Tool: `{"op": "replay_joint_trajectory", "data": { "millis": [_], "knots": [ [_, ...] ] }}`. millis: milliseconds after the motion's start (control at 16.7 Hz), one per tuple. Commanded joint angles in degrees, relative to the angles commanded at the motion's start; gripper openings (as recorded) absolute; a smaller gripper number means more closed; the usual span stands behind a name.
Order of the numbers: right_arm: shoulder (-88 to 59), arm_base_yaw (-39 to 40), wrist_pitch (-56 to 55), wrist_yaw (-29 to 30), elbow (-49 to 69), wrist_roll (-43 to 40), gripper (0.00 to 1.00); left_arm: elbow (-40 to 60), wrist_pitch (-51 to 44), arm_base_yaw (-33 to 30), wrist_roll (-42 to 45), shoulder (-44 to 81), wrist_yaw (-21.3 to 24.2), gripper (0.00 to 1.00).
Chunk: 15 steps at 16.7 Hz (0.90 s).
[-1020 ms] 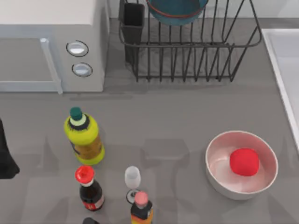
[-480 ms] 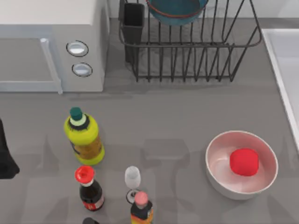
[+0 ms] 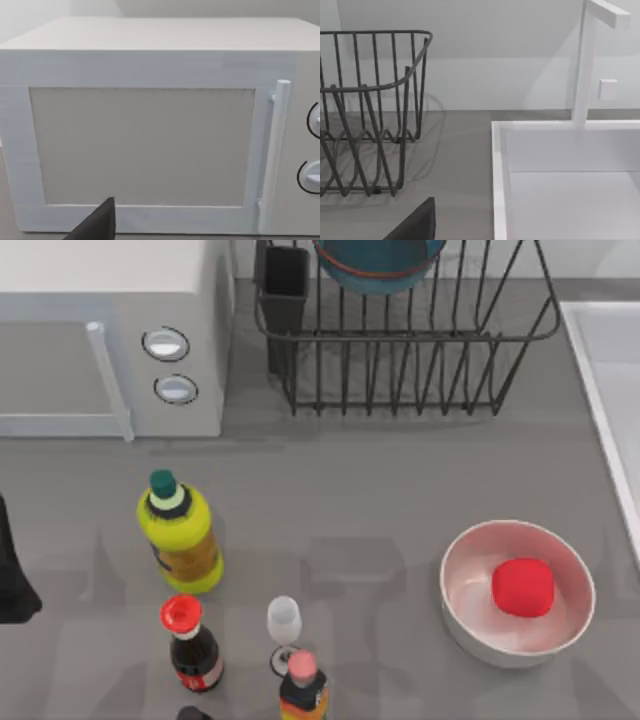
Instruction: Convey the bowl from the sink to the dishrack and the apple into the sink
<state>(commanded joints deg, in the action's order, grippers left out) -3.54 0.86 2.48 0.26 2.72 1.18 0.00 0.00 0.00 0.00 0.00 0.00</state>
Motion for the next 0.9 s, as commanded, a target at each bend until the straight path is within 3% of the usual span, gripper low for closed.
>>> {"op": "replay_joint_trajectory", "data": {
  "millis": [240, 900],
  "knots": [
    [-13.0, 4.0, 8.0, -0.3, 9.4, 3.6, 1.0, 0.0, 0.0, 0.0, 0.0, 0.0, 0.0, 1.0],
    [-65.8, 18.9, 40.7, -0.3, 47.3, 19.2, 1.0, 0.0, 0.0, 0.0, 0.0, 0.0, 0.0, 1.0]
  ]
}}
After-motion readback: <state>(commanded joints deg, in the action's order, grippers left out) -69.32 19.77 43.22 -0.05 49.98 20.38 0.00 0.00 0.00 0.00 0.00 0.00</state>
